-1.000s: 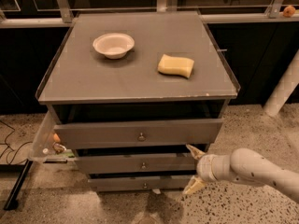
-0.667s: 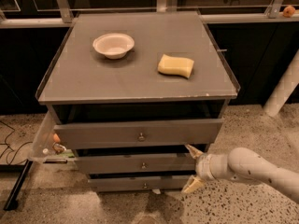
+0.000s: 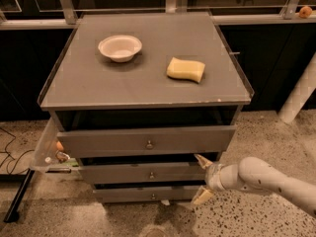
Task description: Open middle drawer
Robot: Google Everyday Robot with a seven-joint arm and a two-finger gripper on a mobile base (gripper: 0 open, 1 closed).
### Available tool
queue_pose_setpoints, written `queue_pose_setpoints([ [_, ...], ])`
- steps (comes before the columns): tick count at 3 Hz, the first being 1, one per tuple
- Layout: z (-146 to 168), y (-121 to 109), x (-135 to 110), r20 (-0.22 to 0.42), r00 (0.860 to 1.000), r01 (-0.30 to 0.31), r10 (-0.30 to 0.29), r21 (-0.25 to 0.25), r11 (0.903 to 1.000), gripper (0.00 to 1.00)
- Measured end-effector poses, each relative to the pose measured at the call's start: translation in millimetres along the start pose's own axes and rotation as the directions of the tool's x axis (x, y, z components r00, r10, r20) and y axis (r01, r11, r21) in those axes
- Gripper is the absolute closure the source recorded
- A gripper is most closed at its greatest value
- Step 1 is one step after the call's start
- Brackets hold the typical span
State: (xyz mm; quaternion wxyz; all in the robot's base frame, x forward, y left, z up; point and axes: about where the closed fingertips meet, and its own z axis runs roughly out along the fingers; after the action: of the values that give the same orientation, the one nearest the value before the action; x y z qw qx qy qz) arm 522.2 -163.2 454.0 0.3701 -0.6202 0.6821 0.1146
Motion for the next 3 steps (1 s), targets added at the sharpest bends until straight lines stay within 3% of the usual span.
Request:
queue_pose_setpoints([
  [3,31.8,-22.4,1.4,0.034,0.999,0.03,-0.03,0.004,0.9996,0.0],
])
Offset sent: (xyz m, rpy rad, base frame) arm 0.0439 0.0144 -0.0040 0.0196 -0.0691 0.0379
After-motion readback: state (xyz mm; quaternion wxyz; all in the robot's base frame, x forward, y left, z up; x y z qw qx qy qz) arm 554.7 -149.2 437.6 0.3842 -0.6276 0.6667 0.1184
